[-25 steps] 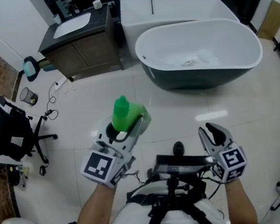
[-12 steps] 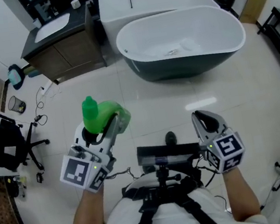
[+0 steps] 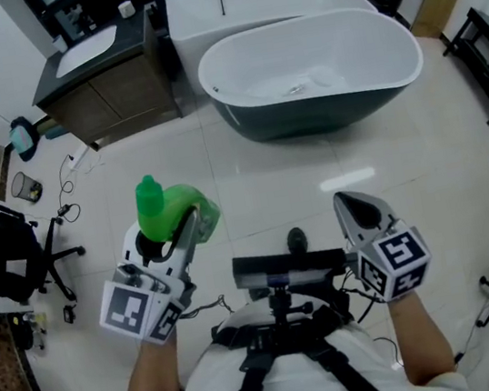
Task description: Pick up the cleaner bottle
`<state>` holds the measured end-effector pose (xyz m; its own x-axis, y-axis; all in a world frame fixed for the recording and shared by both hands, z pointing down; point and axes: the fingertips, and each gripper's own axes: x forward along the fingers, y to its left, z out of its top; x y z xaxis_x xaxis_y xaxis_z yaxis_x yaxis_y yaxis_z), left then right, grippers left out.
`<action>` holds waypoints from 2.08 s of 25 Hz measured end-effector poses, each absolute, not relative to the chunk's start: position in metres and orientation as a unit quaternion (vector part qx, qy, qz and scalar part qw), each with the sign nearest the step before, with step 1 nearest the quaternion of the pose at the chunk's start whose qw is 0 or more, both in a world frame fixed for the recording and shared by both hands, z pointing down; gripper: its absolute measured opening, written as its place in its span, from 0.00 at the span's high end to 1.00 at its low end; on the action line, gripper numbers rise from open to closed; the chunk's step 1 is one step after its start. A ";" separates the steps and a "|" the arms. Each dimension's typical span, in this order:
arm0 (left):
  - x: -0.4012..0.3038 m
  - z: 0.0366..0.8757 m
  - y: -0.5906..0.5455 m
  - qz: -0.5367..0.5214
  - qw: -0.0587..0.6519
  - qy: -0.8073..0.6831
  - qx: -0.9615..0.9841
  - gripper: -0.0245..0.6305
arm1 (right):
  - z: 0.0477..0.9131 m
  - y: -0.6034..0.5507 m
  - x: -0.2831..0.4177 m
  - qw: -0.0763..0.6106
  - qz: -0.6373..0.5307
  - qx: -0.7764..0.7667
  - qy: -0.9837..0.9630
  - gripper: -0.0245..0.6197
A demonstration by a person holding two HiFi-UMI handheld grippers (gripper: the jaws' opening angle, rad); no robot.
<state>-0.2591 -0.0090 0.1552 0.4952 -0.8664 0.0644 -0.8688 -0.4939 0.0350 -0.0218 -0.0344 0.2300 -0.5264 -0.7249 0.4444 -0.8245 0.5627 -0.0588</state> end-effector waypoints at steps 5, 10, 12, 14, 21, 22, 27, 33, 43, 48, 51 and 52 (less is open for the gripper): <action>-0.262 0.159 -0.003 0.015 0.036 -0.497 0.867 0.72 | 0.227 -0.029 -0.029 0.190 0.130 0.447 -0.864 0.95; -0.259 0.161 0.004 0.007 0.040 -0.490 0.871 0.72 | 0.226 -0.022 -0.029 0.189 0.137 0.451 -0.862 0.95; -0.259 0.161 0.008 0.004 0.042 -0.485 0.873 0.72 | 0.226 -0.017 -0.031 0.191 0.138 0.454 -0.860 0.95; -0.260 0.161 0.011 0.003 0.041 -0.482 0.875 0.72 | 0.228 -0.012 -0.032 0.192 0.141 0.457 -0.857 0.95; -0.253 0.167 0.014 0.014 0.051 -0.473 0.879 0.72 | 0.237 -0.006 -0.027 0.197 0.158 0.459 -0.852 0.95; -0.251 0.167 0.013 0.016 0.051 -0.472 0.880 0.72 | 0.236 -0.008 -0.026 0.198 0.157 0.458 -0.852 0.95; -0.243 0.166 0.008 0.017 0.059 -0.471 0.880 0.72 | 0.232 -0.015 -0.025 0.199 0.161 0.452 -0.854 0.95; -0.212 0.164 -0.002 0.012 0.067 -0.470 0.880 0.72 | 0.228 -0.027 0.014 0.200 0.154 0.452 -0.855 0.95; -0.178 0.147 -0.010 -0.007 0.063 -0.486 0.872 0.72 | 0.206 -0.053 0.033 0.198 0.131 0.426 -0.873 0.95; -0.170 0.144 -0.009 -0.007 0.059 -0.494 0.867 0.72 | 0.208 -0.054 0.042 0.197 0.136 0.415 -0.878 0.95; -0.166 0.143 -0.010 -0.006 0.060 -0.496 0.866 0.72 | 0.211 -0.054 0.042 0.199 0.141 0.408 -0.880 0.95; -0.165 0.143 -0.011 -0.004 0.061 -0.495 0.867 0.72 | 0.212 -0.054 0.043 0.199 0.143 0.407 -0.880 0.95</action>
